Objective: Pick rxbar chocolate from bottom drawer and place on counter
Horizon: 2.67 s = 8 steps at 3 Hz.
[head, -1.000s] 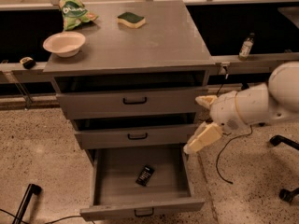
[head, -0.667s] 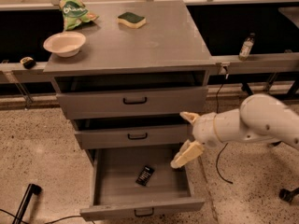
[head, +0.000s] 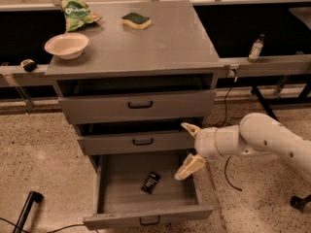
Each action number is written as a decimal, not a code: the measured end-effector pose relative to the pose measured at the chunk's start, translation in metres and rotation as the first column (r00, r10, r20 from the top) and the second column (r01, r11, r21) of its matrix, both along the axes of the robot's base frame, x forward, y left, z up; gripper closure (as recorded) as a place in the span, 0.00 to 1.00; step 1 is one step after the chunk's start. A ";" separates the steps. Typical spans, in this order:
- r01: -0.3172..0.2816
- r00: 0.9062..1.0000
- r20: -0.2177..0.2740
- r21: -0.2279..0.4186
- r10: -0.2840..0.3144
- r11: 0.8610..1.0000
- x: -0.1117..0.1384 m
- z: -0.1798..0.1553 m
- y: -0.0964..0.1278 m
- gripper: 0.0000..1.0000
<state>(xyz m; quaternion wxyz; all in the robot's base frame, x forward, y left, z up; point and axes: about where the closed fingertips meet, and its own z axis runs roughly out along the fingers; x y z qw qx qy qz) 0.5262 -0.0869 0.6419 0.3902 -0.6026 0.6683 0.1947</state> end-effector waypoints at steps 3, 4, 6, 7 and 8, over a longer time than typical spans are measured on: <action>-0.158 0.965 -0.190 0.117 0.179 0.980 -0.011 -0.215 0.029 0.00; -0.158 0.965 -0.190 0.117 0.179 0.980 -0.011 -0.215 0.029 0.00; -0.107 0.966 -0.203 0.244 0.158 0.964 0.023 -0.281 0.052 0.00; -0.057 0.977 -0.188 0.234 0.103 0.971 0.040 -0.326 0.059 0.00; -0.024 0.984 -0.169 0.180 0.055 0.983 0.055 -0.364 0.059 0.00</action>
Offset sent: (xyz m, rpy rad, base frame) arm -0.0140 0.0424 -0.2836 0.1120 0.2899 0.2497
